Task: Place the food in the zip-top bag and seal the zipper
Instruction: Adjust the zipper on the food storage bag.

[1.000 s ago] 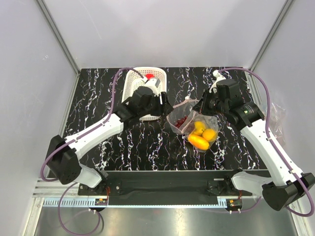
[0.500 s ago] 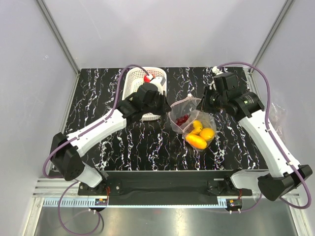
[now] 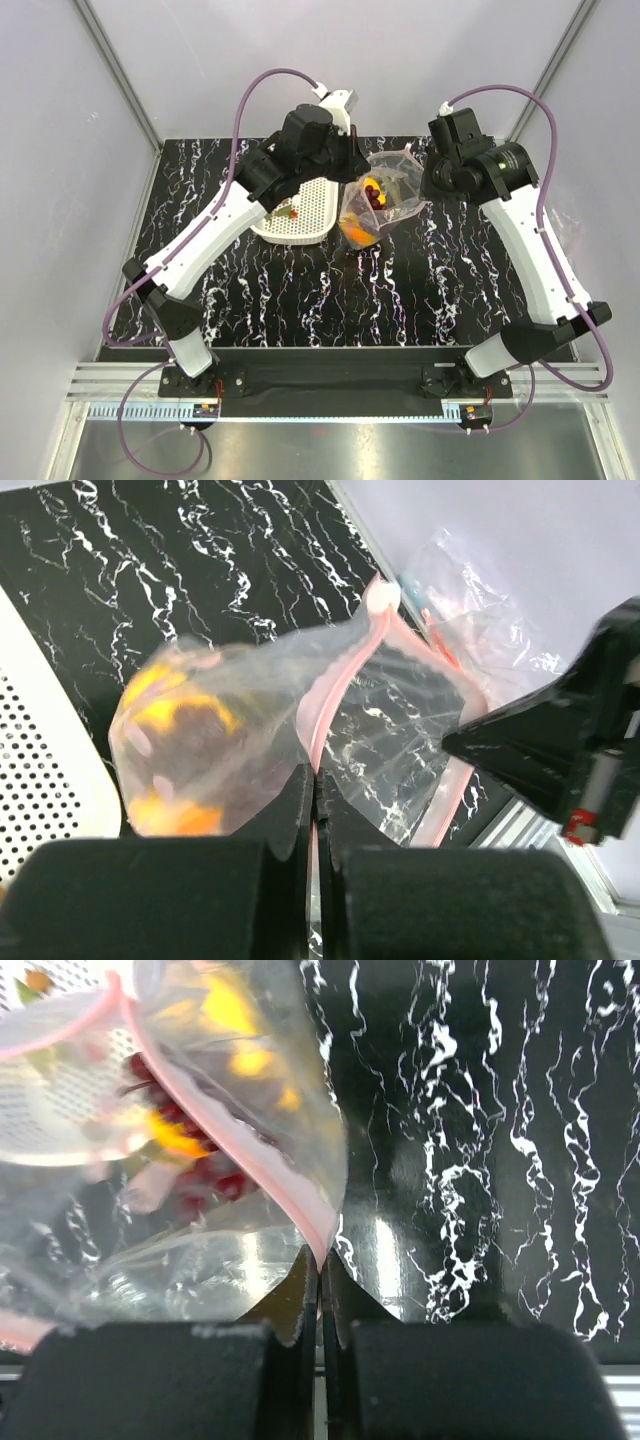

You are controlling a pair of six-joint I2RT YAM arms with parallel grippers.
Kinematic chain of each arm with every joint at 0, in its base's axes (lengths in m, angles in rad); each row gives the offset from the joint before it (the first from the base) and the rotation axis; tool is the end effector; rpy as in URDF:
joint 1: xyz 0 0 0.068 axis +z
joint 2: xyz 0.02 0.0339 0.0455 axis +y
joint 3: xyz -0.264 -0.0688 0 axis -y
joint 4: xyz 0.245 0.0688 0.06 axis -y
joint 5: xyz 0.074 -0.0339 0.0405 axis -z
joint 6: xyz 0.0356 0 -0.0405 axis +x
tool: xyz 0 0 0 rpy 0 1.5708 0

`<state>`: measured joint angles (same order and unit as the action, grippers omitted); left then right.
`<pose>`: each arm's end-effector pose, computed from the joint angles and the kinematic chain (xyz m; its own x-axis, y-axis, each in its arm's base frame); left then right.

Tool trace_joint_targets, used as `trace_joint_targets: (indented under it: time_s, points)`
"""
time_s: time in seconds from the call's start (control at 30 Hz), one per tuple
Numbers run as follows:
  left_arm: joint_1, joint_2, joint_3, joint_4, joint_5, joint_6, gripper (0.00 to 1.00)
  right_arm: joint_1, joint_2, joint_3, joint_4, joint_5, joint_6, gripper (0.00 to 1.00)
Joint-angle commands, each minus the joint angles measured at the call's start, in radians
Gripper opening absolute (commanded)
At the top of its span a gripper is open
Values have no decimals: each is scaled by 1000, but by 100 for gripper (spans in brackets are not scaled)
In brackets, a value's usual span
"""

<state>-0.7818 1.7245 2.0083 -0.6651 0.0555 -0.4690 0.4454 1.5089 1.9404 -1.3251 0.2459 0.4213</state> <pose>0.2686 -0.2695 0.4598 -0.5700 -0.0700 -0.8186 0.5407 0.7182 -0.4379 0.2466 0.1081 0.4494 -0.7564 0.0784 -0.6494 0.0319 0.9960 0.0831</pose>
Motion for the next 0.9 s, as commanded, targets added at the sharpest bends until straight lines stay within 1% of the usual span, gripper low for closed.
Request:
trace_joint_targets:
  time_s: [0.0, 0.1, 0.17, 0.27, 0.4, 0.5, 0.53, 0.57, 0.6, 0.73, 0.87]
  points:
    - [-27, 11, 35, -35, 27, 27, 0, 6, -36, 62, -171, 27, -10, 3]
    - [-31, 7, -34, -8, 41, 21, 0, 6, -67, -67, -80, -11, -26, 1]
    - [-30, 12, -51, 5, 44, 24, 0, 6, -75, -145, -16, -51, -24, 0]
    - [-30, 33, -30, -10, 52, 33, 0, 6, -107, -217, 69, -111, -26, 0]
    - [-30, 44, -20, -16, 63, 41, 0, 6, -157, -270, 125, -115, -29, 0]
    - [-27, 41, -31, -14, 67, 41, 0, 6, -167, -274, 115, -117, -32, 13]
    - [-25, 38, -36, -5, 70, 38, 0, 6, -167, -273, 109, -114, -33, 25]
    - [-24, 34, -51, 2, 75, 36, 0, 6, -168, -274, 110, -106, -35, 31]
    - [-24, 23, -59, 10, 76, 33, 0, 6, -170, -276, 110, -100, -35, 33]
    - [-25, 10, -65, 21, 78, 32, 0, 6, -170, -264, 104, -45, -35, 34]
    - [-22, 4, -60, 16, 76, 35, 0, 6, -170, -255, 113, -45, -24, 27]
